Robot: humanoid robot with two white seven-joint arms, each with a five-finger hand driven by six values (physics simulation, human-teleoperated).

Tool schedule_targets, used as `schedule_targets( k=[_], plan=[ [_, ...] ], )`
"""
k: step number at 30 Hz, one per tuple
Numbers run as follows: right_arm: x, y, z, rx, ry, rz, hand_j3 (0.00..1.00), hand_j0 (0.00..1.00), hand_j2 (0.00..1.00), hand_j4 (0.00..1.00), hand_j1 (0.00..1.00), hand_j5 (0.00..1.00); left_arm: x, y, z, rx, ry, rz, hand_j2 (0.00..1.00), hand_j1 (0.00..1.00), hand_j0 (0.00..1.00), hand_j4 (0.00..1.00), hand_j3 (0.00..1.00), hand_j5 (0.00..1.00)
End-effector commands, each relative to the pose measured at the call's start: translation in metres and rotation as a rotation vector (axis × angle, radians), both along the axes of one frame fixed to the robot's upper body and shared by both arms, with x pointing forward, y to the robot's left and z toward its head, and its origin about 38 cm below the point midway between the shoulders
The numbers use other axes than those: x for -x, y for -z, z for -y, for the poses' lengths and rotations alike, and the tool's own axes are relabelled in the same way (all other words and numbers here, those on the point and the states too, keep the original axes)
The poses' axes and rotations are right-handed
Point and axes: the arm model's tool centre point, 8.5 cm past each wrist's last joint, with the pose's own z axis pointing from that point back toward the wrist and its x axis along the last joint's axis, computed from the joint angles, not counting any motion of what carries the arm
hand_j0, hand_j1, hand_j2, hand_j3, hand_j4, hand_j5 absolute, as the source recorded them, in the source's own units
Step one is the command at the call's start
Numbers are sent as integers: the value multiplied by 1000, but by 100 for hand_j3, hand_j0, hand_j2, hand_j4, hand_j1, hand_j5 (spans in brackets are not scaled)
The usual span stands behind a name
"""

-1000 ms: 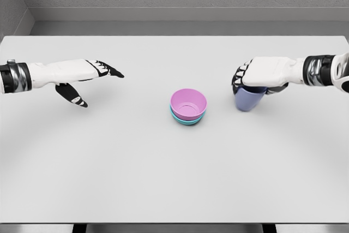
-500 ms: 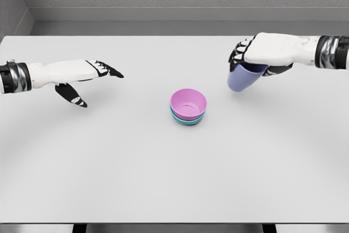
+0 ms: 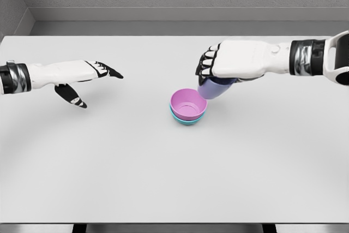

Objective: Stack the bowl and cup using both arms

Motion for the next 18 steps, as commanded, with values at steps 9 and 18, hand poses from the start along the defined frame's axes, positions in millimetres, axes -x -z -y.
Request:
schedule_targets(
  k=[9, 18],
  plan=[
    [18, 4, -45, 4, -135, -4, 62, 62, 62, 62, 62, 62, 0, 0, 1, 8, -2, -2, 100, 100, 100, 100, 100, 100],
    [18, 12, -54, 5, -149, -25, 64, 64, 64, 64, 64, 64, 0, 0, 1, 8, -2, -2, 100, 100, 100, 100, 100, 100]
  ],
)
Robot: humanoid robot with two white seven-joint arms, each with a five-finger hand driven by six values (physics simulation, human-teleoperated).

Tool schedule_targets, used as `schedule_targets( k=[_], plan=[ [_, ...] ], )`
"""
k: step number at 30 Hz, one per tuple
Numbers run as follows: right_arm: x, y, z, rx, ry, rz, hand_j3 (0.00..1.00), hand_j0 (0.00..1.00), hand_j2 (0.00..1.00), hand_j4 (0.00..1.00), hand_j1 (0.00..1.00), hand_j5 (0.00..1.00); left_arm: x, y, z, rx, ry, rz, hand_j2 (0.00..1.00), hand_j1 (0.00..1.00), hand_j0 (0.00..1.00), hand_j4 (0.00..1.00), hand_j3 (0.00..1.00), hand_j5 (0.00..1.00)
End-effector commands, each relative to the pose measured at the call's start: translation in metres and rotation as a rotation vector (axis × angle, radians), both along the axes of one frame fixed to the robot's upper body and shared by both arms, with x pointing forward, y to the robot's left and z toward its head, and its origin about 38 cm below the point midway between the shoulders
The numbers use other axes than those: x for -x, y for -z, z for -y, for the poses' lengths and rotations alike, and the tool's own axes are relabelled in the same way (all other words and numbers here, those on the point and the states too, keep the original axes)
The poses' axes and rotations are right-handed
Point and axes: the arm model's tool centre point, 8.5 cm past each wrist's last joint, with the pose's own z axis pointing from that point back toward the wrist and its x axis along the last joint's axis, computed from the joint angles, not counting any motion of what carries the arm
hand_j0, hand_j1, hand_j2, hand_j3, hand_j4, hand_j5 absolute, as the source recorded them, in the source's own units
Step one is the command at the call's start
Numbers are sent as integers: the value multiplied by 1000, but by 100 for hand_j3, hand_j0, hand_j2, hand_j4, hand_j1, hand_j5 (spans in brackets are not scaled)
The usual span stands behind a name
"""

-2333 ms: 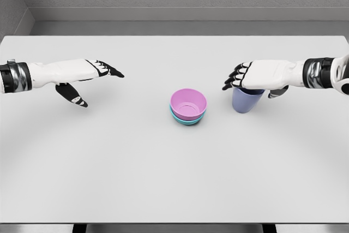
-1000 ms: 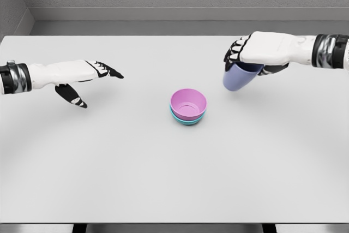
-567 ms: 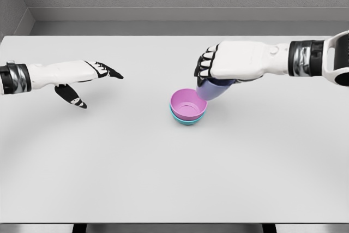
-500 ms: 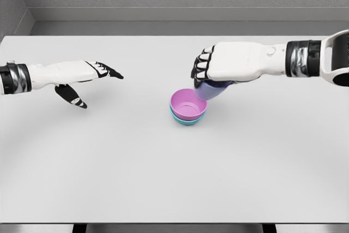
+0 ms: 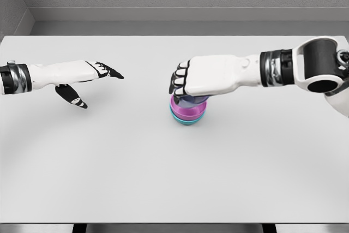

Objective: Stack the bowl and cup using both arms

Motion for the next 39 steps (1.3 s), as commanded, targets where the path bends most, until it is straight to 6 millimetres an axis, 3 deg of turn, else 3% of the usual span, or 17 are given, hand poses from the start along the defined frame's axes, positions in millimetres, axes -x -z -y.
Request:
schedule_targets(
  k=[1, 14, 23, 35, 36, 37, 38, 39],
  plan=[
    [0, 5, -7, -1, -10, -16, 64, 64, 64, 64, 64, 64, 0, -1, 0, 6, -4, -2, 100, 100, 100, 100, 100, 100],
    [-11, 15, 3, 11, 39, -41, 64, 64, 64, 64, 64, 64, 0, -1, -1, 5, -3, -1, 100, 100, 100, 100, 100, 100],
    [-7, 30, -1, 40, 24, -66, 64, 64, 64, 64, 64, 64, 0, -1, 0, 6, -2, -1, 100, 100, 100, 100, 100, 100],
    [-9, 32, -1, 44, 30, -66, 65, 65, 65, 65, 65, 65, 0, 0, 0, 6, -2, -2, 100, 100, 100, 100, 100, 100],
    [-9, 32, -1, 44, 30, -66, 69, 69, 69, 69, 69, 69, 0, 0, 0, 6, -2, -2, 100, 100, 100, 100, 100, 100],
    [-9, 32, -1, 44, 30, -67, 80, 80, 80, 80, 80, 80, 0, 0, 0, 6, -2, -2, 100, 100, 100, 100, 100, 100],
    [-9, 32, -1, 44, 30, -67, 100, 100, 100, 100, 100, 100, 0, 0, -1, 5, -3, -2, 100, 100, 100, 100, 100, 100],
    [-9, 32, -1, 43, 31, -66, 100, 100, 100, 100, 100, 100, 0, 0, -1, 5, -3, -2, 100, 100, 100, 100, 100, 100]
  ],
)
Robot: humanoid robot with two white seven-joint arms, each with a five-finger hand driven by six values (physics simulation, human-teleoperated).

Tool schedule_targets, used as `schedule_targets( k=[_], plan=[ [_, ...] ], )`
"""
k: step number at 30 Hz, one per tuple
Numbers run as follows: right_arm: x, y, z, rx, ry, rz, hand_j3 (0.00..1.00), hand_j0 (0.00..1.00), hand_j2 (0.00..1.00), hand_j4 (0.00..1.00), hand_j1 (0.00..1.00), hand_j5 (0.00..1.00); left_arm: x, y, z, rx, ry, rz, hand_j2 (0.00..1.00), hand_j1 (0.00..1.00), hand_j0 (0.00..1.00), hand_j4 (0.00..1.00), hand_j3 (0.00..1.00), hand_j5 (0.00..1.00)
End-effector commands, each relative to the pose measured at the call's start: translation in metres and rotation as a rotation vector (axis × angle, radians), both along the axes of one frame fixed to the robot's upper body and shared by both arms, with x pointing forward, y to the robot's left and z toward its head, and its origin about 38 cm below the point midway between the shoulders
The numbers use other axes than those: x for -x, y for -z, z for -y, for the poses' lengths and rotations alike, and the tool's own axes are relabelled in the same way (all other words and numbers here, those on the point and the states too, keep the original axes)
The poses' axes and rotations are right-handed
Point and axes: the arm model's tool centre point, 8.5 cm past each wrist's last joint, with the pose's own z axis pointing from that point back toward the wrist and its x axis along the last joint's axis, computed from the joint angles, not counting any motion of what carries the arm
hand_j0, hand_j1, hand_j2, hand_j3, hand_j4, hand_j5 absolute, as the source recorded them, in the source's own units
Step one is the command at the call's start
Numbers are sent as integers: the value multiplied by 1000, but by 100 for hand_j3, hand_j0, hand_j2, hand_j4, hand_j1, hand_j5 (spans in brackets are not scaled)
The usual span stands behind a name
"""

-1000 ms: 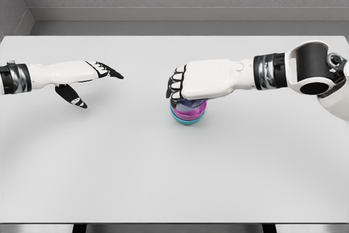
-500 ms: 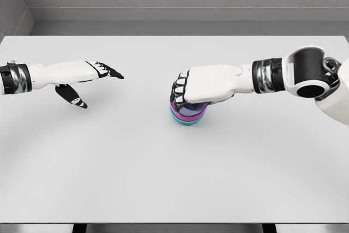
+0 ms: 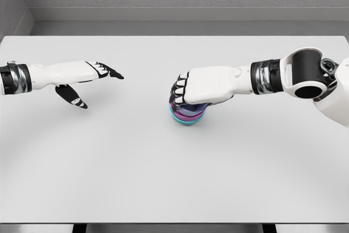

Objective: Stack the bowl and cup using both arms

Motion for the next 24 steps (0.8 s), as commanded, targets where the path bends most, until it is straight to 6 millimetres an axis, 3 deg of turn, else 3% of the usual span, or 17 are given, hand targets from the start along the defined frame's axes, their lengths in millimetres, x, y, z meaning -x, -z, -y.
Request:
schedule_targets(
  k=[1, 6, 7, 10, 13, 14, 18, 24],
  plan=[
    [0, -1, 0, -5, 3, -3, 100, 100, 100, 100, 100, 100, 0, -1, -1, 6, -4, -1, 100, 100, 100, 100, 100, 100],
    [-10, -16, 14, -30, 51, 28, 100, 100, 100, 100, 100, 100, 0, -1, -1, 6, -5, -2, 100, 100, 100, 100, 100, 100],
    [-22, -26, 29, -52, 108, 44, 100, 100, 100, 100, 100, 100, 0, -2, -2, 6, -7, 0, 100, 100, 100, 100, 100, 100],
    [-54, -27, 85, -79, 300, 18, 100, 100, 100, 100, 100, 100, 0, -1, -2, 5, -6, 0, 100, 100, 100, 100, 100, 100],
    [-86, -9, 147, -103, 519, -58, 100, 100, 100, 100, 100, 100, 0, -1, -2, 5, -6, 0, 100, 100, 100, 100, 100, 100],
    [-92, 0, 160, -100, 566, -86, 100, 100, 100, 100, 100, 100, -1, -1, -1, 8, -6, 0, 100, 100, 100, 100, 100, 100],
    [-93, 17, 178, -77, 622, -121, 100, 100, 100, 100, 100, 100, 1, 5, -8, 0, -23, -15, 100, 100, 100, 100, 100, 100],
    [-93, 16, 181, -79, 629, -120, 100, 100, 100, 100, 100, 100, 1, 7, -11, 1, -31, -22, 100, 100, 100, 100, 100, 100]
  ],
)
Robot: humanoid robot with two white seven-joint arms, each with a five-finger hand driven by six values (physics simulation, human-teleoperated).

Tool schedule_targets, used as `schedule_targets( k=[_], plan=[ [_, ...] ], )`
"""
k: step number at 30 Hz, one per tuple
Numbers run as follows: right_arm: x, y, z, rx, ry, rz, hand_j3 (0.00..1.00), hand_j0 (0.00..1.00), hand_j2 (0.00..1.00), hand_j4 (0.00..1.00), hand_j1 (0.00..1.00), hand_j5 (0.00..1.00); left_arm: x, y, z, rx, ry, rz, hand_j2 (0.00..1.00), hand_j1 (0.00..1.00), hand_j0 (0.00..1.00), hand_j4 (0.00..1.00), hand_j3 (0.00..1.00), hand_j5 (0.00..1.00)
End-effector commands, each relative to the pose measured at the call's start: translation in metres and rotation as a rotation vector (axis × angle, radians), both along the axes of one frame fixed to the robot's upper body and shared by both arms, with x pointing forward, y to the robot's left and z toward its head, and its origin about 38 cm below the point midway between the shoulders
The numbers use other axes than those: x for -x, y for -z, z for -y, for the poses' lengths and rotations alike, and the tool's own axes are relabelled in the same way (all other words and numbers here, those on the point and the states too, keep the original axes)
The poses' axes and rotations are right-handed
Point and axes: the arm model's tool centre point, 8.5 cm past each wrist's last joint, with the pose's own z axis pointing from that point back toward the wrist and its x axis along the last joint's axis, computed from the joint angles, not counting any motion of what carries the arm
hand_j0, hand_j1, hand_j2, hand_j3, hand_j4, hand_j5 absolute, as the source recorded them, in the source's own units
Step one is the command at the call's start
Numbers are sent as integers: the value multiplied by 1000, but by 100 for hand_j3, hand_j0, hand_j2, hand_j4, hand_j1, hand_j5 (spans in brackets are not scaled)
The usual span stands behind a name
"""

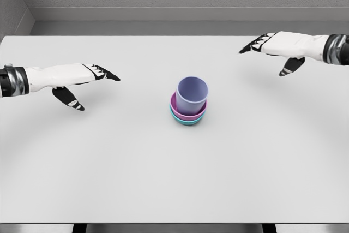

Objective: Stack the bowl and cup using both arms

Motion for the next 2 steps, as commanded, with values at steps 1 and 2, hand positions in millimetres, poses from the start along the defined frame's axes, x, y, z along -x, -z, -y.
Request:
schedule_targets(
  k=[1, 2],
  plan=[
    [-1, -1, 3, -7, 12, -2, 100, 100, 100, 100, 100, 100, 0, 0, -1, 6, -5, -2, 100, 100, 100, 100, 100, 100],
    [-1, -1, 3, -7, 12, -2, 100, 100, 100, 100, 100, 100, 0, 0, -1, 6, -5, -2, 100, 100, 100, 100, 100, 100]
  ],
)
